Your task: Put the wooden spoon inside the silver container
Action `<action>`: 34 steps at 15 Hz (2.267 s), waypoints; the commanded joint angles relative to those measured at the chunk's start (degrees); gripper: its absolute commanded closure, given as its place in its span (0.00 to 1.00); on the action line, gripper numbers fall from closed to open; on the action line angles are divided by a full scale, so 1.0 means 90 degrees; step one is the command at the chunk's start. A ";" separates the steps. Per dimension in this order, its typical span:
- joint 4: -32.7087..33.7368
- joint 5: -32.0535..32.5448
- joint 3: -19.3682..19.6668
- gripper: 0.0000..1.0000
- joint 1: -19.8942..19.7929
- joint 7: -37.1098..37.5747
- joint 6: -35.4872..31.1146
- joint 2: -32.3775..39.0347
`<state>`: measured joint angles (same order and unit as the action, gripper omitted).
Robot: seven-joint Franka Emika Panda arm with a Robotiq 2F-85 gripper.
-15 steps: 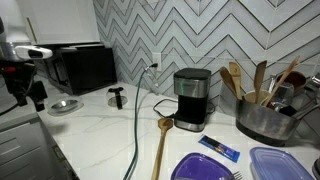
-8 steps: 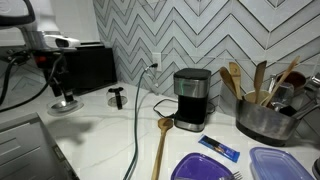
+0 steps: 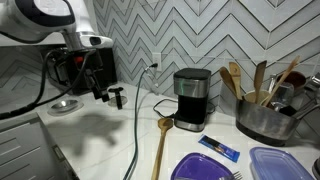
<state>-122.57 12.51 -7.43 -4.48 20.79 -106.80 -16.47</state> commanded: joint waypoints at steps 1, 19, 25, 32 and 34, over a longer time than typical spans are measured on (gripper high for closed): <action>0.0323 0.0668 0.0124 0.00 -0.0060 0.0492 -0.0387 0.0639; 0.1066 0.1849 0.0827 0.00 0.0168 0.1820 -0.2005 0.2209; 0.1857 0.2128 0.0964 0.00 0.0330 0.1852 -0.2082 0.3183; 0.3226 0.2161 0.1255 0.00 0.0813 0.1846 -0.1786 0.4631; 0.3586 0.2215 0.1401 0.00 0.0958 0.1947 -0.1856 0.5027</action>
<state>-96.68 31.96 2.60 1.61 37.34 -124.72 22.76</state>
